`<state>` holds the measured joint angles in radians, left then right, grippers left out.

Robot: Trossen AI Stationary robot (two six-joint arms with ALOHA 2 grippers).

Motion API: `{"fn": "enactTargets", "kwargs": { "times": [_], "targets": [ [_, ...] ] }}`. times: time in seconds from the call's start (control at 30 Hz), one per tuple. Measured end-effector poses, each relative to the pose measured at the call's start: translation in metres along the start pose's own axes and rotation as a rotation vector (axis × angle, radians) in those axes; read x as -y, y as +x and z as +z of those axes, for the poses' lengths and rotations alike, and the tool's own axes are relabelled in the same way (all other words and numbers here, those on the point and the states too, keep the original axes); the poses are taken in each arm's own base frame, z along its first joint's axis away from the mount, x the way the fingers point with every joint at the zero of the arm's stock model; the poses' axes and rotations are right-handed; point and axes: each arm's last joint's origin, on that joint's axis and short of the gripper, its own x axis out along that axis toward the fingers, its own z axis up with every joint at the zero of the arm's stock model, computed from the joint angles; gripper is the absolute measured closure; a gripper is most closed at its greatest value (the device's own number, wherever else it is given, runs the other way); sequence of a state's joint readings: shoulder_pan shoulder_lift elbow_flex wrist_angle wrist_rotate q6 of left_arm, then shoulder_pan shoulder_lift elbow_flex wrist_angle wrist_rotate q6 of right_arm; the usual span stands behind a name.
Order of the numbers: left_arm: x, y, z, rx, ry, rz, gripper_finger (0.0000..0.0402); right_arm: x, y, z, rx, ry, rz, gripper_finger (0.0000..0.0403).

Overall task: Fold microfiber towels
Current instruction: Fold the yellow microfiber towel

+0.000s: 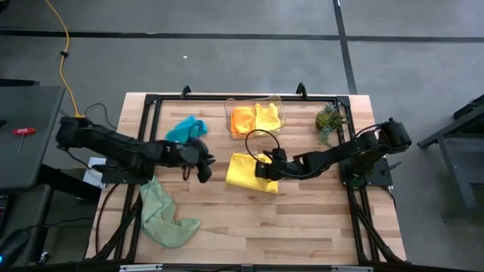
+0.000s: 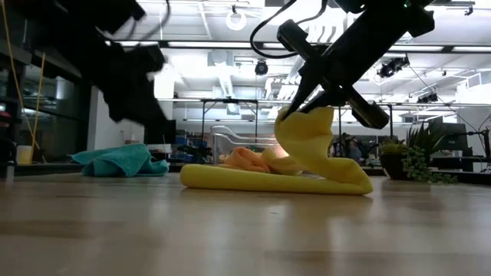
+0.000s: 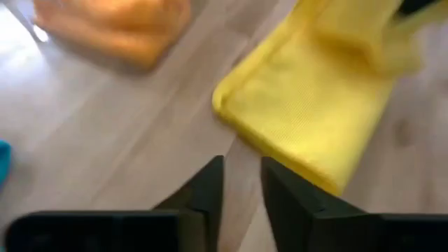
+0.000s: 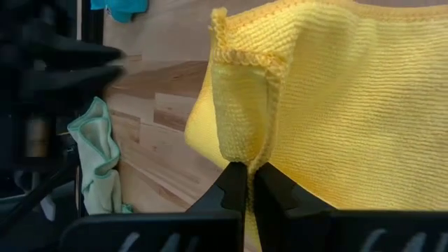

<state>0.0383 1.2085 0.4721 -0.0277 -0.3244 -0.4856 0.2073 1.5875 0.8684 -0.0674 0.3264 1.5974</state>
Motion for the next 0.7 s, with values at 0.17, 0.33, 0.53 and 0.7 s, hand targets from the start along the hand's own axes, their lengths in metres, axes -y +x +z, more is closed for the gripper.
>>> {"fn": "enactTargets", "kwargs": {
  "times": [0.17, 0.33, 0.53, 0.7],
  "targets": [
    [0.006, 0.034, -0.015, -0.069, 0.075, 0.0, 0.0392, -0.001, 0.0, 0.0, -0.001, 0.001, 0.005, 0.0403],
    [0.014, 0.061, -0.022, -0.108, 0.207, -0.034, 0.04, 0.0, 0.0, 0.0, -0.006, 0.0, 0.005, 0.0403],
    [0.029, 0.087, -0.017, -0.128, 0.328, -0.109, 0.0401, -0.001, 0.0, -0.001, -0.04, -0.007, 0.005, 0.0403],
    [0.039, 0.098, -0.009, -0.13, 0.323, -0.143, 0.0401, -0.001, 0.0, -0.002, -0.065, -0.003, 0.006, 0.0403]
  ]
}}
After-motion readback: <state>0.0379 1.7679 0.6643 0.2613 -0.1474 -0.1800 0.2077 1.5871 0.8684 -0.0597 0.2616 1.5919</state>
